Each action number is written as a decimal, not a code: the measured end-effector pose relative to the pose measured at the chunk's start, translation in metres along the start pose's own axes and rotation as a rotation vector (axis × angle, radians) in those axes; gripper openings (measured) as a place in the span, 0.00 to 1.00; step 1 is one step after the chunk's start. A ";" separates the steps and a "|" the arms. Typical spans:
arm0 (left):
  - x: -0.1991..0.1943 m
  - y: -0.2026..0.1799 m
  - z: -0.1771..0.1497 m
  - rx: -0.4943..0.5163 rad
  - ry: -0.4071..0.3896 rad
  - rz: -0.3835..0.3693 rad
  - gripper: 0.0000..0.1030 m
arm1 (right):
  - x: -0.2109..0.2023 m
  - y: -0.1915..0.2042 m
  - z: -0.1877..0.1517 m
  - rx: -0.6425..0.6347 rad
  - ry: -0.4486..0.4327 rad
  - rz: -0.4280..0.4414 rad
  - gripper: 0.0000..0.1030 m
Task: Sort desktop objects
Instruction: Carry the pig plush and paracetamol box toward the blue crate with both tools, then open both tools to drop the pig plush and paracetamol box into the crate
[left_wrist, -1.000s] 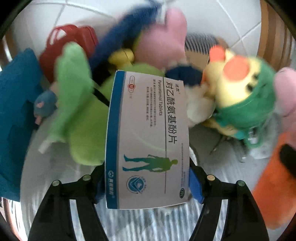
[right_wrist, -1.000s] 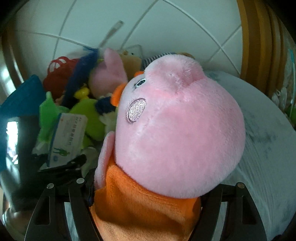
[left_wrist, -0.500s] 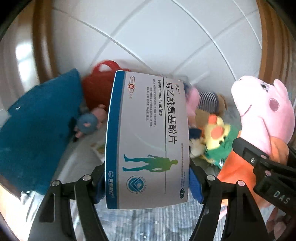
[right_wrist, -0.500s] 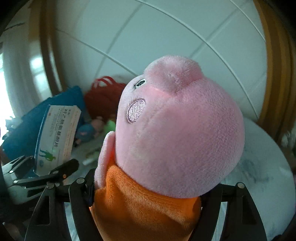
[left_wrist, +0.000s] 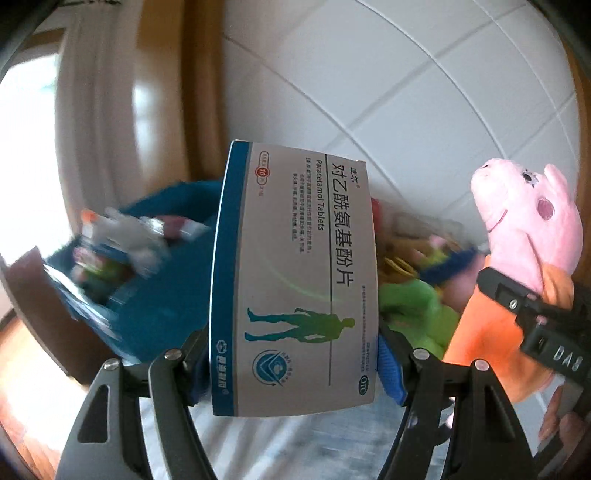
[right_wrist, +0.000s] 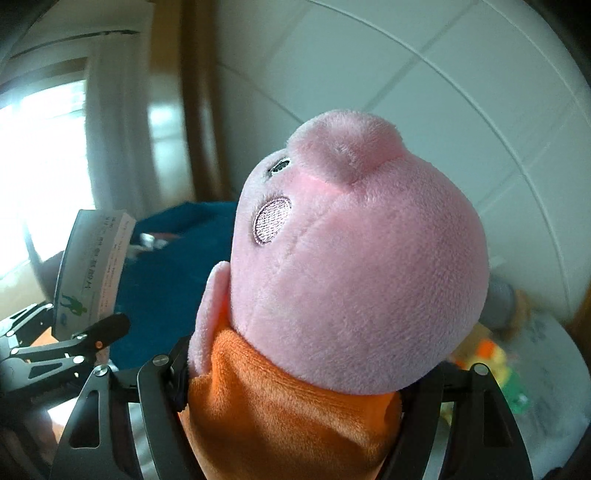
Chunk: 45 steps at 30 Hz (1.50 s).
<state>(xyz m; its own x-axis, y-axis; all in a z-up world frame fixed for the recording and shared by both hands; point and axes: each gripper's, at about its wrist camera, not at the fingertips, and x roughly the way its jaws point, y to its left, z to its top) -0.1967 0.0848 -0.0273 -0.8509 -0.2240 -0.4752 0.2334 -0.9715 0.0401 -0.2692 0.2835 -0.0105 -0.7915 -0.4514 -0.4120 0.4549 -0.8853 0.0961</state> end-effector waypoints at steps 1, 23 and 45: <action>0.000 0.013 0.005 0.007 -0.008 0.013 0.69 | 0.005 0.011 0.007 0.000 -0.010 0.022 0.74; 0.151 0.306 0.164 -0.030 0.022 0.113 0.69 | 0.206 0.265 0.204 -0.151 -0.172 0.081 0.74; 0.265 0.302 0.221 0.012 0.197 0.019 0.94 | 0.275 0.288 0.248 -0.179 -0.030 -0.034 1.00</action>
<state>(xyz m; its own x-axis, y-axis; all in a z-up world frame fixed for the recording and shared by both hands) -0.4556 -0.2844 0.0531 -0.7378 -0.2239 -0.6368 0.2416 -0.9685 0.0607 -0.4570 -0.1230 0.1283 -0.8180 -0.4274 -0.3850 0.4912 -0.8673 -0.0807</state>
